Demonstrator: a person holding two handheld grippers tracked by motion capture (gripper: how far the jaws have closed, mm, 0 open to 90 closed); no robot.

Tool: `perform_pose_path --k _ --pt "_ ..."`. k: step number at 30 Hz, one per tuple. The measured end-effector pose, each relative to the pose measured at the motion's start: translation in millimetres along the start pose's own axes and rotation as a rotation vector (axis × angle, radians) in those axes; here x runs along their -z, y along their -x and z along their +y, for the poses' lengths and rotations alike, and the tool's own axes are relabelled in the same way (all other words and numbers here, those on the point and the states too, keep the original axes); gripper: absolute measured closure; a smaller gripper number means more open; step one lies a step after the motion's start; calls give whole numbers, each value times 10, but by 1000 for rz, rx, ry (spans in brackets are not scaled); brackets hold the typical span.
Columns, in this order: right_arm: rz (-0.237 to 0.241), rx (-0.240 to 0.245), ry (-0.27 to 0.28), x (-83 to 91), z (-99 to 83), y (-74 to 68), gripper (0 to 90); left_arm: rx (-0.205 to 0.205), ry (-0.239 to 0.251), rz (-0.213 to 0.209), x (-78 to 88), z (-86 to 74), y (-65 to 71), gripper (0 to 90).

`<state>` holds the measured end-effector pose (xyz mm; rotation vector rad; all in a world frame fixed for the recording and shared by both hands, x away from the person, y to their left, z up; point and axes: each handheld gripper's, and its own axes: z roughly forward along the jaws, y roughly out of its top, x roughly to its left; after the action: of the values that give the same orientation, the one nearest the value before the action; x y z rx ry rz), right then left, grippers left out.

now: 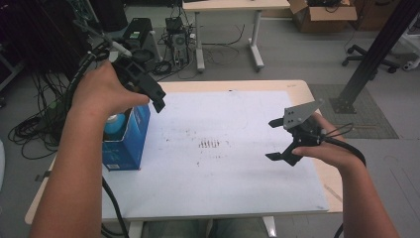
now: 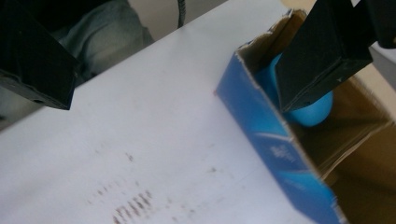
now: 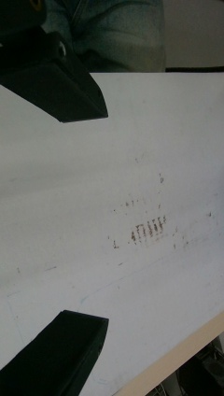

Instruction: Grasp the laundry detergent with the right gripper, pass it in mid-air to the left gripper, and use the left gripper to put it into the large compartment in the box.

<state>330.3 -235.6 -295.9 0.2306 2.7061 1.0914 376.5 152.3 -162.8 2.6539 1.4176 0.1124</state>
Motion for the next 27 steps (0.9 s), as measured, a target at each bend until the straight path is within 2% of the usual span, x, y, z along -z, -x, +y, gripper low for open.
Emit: perform_pose_path --k 3,6,11,15,18,22,27 --pt "-2 4 -9 34 40 -6 23 -110 3 -3 1 14 132 2" --pt "-3 10 -20 68 98 -16 23 -176 -5 -8 -4 18 217 3" --pt "3 26 -52 119 224 -35 24 -255 0 -35 -28 10 290 2" --pt "5 46 -89 151 333 -44 24 -337 -15 -49 -80 1 354 2" --pt "3 60 -120 157 406 -46 24 -381 -28 -56 -132 10 386 2" --pt "22 88 -162 127 487 -55 24 -425 -35 -64 -195 35 423 2" --pt "52 111 -217 62 528 -50 26 -511 -32 -88 -265 99 502 3"
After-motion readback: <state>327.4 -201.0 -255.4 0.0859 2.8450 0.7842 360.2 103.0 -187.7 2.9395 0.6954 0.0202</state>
